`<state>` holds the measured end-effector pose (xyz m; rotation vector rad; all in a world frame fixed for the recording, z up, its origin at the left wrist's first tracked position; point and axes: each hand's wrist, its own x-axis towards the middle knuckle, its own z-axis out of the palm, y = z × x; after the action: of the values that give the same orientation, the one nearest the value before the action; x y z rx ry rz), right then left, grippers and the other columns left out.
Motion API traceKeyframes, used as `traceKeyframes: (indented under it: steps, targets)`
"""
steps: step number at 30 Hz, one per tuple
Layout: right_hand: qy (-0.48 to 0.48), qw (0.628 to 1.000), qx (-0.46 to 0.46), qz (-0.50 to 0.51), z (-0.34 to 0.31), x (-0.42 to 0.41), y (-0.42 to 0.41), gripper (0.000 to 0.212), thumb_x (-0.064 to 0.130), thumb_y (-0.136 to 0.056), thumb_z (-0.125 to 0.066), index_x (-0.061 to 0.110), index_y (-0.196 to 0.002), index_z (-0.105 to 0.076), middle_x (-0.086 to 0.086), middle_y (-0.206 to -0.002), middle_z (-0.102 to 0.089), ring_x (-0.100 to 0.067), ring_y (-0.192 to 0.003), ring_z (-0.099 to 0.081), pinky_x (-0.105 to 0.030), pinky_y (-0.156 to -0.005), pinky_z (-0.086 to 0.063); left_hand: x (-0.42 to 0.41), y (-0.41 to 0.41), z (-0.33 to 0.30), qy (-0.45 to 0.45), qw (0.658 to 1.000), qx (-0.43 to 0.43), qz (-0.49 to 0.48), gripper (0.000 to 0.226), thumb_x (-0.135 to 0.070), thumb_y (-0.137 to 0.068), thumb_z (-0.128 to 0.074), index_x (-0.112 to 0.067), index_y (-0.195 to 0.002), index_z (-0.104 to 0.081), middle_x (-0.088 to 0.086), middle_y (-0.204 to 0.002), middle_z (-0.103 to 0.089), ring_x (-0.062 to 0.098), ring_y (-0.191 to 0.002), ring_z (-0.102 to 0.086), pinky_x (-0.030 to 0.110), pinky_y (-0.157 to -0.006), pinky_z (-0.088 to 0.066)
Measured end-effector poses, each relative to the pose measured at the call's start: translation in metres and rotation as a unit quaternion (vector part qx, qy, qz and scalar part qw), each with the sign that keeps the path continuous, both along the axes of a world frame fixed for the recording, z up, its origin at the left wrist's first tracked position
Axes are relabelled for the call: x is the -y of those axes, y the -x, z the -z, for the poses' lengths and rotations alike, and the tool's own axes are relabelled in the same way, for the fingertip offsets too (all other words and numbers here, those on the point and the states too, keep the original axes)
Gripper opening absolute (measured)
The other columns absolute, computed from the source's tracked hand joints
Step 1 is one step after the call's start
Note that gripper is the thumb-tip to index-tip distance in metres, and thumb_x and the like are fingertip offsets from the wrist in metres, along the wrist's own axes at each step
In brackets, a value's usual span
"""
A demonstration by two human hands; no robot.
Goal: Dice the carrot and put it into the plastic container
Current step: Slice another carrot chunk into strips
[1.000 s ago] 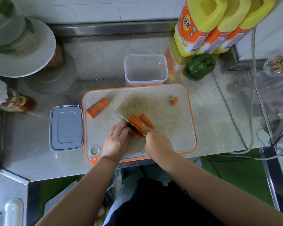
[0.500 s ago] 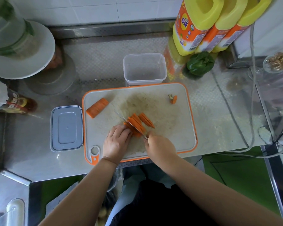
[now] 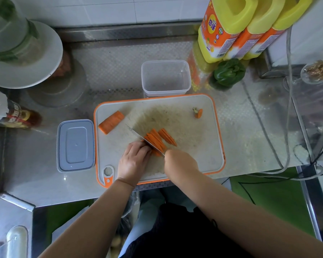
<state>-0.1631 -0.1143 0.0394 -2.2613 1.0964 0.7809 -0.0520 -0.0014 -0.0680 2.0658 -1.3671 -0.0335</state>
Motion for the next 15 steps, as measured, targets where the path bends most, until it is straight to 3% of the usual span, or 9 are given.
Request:
traceKeyframes:
  steps: [8, 12, 15]
  targets:
    - [0.010, 1.000, 0.027, 0.005, 0.011, -0.007, 0.006, 0.017, 0.007, -0.096, -0.047, 0.010, -0.106, -0.060, -0.008, -0.099, -0.066, -0.027, -0.090, -0.064, -0.032, -0.073, -0.050, 0.000, 0.001, -0.002, 0.002, 1.000, -0.007, -0.001, 0.009, -0.011, -0.087, -0.069, -0.004, -0.093, -0.072, 0.009, -0.100, -0.065, 0.026, -0.093, -0.059, 0.038, -0.073, -0.054]
    - [-0.038, 0.997, 0.042, 0.060, 0.015, 0.009, 0.007, 0.024, 0.029, -0.098, -0.048, 0.009, -0.102, -0.059, -0.009, -0.092, -0.063, -0.030, -0.090, -0.062, -0.033, -0.069, -0.046, -0.002, 0.000, -0.001, 0.001, 1.000, 0.007, 0.003, 0.008, -0.008, -0.085, -0.067, -0.005, -0.092, -0.071, 0.008, -0.100, -0.064, 0.028, -0.092, -0.059, 0.039, -0.067, -0.056]
    - [-0.084, 0.993, 0.032, 0.076, 0.018, 0.020, 0.008, 0.031, 0.041, -0.098, -0.046, 0.011, -0.089, -0.051, -0.004, -0.075, -0.053, -0.029, -0.077, -0.057, -0.030, -0.063, -0.039, -0.005, -0.002, 0.000, 0.002, 1.000, 0.008, 0.003, 0.013, -0.009, -0.086, -0.058, -0.006, -0.095, -0.068, 0.004, -0.104, -0.058, 0.027, -0.093, -0.057, 0.039, -0.066, -0.057]
